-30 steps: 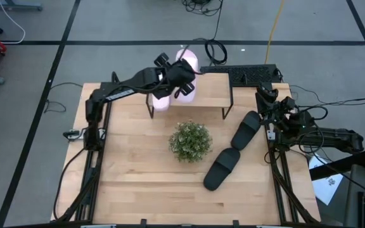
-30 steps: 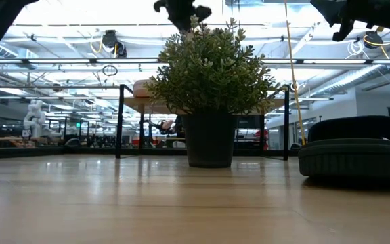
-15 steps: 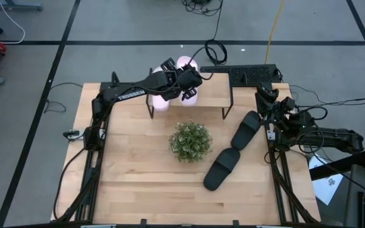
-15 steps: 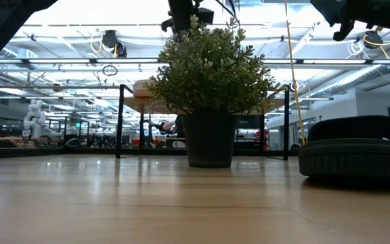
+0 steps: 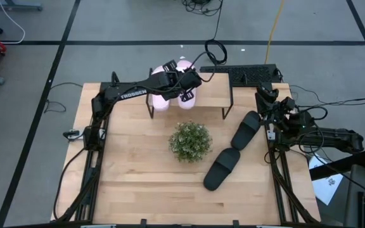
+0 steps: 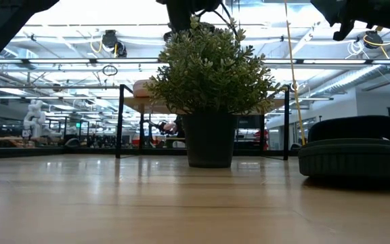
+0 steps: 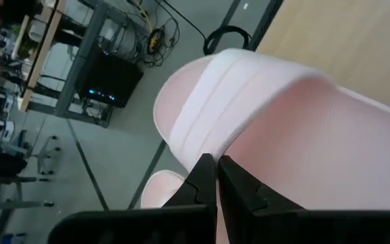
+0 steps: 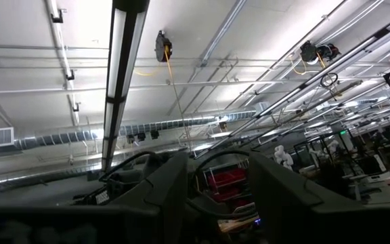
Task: Pick and place slides into the shelf
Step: Put the pink slide on the shelf
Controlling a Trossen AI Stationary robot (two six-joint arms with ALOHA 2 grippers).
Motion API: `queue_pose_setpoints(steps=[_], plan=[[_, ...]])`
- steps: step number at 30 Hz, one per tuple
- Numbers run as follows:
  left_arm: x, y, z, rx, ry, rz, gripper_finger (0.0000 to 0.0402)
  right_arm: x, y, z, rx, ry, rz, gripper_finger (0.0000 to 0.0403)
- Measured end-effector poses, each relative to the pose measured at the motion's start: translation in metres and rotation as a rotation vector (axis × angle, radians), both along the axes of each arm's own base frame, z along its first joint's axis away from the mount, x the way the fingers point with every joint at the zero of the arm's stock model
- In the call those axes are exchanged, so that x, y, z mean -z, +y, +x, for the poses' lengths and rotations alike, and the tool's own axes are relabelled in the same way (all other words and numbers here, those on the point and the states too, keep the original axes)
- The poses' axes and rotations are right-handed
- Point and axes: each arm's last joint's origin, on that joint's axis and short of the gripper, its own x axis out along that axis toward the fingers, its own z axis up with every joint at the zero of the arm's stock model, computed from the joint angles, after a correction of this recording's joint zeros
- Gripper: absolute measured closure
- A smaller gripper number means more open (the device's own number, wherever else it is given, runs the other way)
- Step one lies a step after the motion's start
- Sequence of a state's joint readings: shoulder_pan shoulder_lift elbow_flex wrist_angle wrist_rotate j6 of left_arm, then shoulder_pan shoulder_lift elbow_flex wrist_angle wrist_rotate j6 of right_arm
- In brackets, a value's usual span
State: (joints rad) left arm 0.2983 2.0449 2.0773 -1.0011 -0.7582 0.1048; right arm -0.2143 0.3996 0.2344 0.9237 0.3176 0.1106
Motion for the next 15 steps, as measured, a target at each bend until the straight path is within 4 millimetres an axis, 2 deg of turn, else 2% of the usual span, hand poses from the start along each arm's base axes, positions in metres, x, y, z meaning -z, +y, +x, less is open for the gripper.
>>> queue_pose_setpoints(steps=[15], plan=[[0.005,0.017,-0.01,0.022,0.054,-0.089,0.0401,0.0,0.0,0.0,0.0,0.0,0.0,0.0255]])
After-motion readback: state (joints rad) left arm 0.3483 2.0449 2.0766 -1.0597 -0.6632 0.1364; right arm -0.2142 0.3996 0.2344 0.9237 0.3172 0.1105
